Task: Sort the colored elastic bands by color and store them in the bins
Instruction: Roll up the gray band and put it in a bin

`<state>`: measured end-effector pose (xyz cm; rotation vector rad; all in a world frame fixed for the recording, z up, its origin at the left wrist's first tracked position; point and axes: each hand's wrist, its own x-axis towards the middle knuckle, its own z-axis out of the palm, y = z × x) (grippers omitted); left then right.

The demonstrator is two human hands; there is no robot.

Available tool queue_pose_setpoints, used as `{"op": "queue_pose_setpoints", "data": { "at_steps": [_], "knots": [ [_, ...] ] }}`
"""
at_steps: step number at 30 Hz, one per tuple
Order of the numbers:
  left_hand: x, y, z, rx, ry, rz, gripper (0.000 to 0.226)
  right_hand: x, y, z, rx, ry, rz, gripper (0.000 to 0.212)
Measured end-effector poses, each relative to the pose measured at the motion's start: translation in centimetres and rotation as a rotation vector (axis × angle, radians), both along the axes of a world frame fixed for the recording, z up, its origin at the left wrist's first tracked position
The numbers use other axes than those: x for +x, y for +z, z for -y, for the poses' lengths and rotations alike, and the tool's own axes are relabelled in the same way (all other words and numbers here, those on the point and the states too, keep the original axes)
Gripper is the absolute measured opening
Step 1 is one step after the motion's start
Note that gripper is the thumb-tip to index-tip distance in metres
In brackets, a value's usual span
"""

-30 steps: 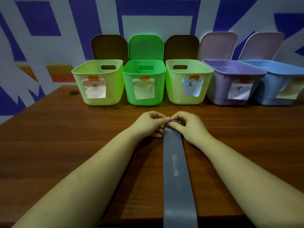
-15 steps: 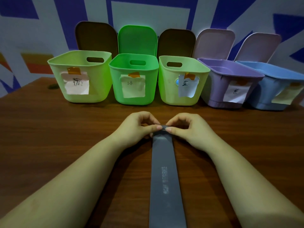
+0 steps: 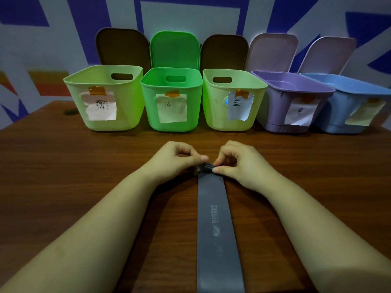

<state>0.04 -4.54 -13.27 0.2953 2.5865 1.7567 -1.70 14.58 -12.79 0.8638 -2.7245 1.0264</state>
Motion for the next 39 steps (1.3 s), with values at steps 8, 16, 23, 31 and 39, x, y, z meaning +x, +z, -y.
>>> {"op": "queue_pose_setpoints", "data": {
  "at_steps": [8,16,23,31,39],
  "knots": [
    [-0.2,-0.6,-0.1,-0.083,-0.016,0.033,0.012,0.0,0.8,-0.3,0.144,0.048,-0.034,0.01],
    [-0.1,-0.6,-0.3,-0.212,0.002,-0.009,0.02,-1.3,1.6,-0.5,0.23,-0.034,0.185,0.029],
    [-0.7,0.3,0.3,-0.32,-0.043,0.049,0.012,-0.7,2.2,0.5,0.511,-0.035,0.126,0.029],
    [-0.3,-1.3,0.4,-0.421,-0.019,-0.245,0.018,0.0,0.9,-0.1,0.397,-0.01,-0.013,0.022],
    [0.7,-1.1,0.7,-0.275,-0.085,-0.143,0.013,0.2,-0.1,-0.4,0.22,0.021,-0.076,0.015]
  ]
}}
